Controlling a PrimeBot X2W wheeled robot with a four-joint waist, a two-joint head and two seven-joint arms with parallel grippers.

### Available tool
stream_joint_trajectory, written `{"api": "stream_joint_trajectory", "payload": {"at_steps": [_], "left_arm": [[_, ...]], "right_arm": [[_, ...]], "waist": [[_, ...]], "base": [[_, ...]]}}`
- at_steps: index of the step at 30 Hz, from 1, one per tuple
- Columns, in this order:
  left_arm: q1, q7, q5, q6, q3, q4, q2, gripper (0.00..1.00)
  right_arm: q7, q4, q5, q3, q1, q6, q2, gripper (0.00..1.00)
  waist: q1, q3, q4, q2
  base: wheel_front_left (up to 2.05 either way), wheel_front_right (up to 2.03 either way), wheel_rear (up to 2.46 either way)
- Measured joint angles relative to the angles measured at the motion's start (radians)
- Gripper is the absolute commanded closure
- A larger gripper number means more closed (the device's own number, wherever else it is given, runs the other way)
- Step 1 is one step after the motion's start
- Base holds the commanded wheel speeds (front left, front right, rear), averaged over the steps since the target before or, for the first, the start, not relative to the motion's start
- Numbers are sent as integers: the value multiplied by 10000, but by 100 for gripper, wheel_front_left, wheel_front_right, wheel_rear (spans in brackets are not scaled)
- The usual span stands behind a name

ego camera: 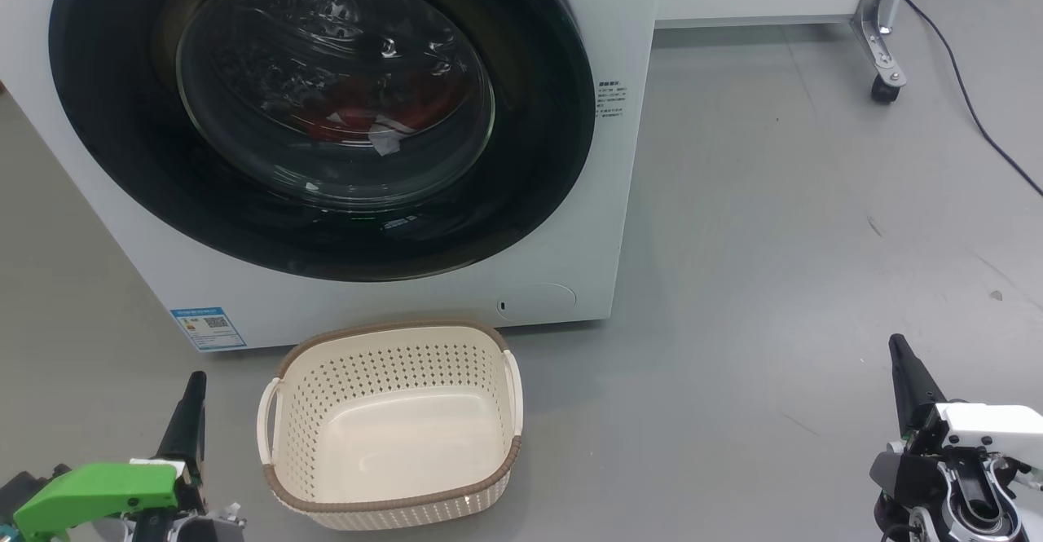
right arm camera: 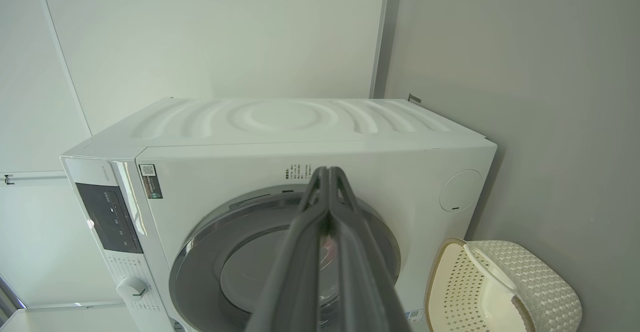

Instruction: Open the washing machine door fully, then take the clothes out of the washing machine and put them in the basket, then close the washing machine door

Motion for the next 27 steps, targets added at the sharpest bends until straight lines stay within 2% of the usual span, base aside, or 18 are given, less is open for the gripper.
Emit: {"api": "stream_joint_trajectory", "payload": {"at_steps": [27], "left_arm": [[0,0,2,0,0,-2,-2,100]], "right_arm": [[0,0,0,-4,0,0,2,100]], "waist": [[0,0,0,0]], "base": [[0,0,0]]}}
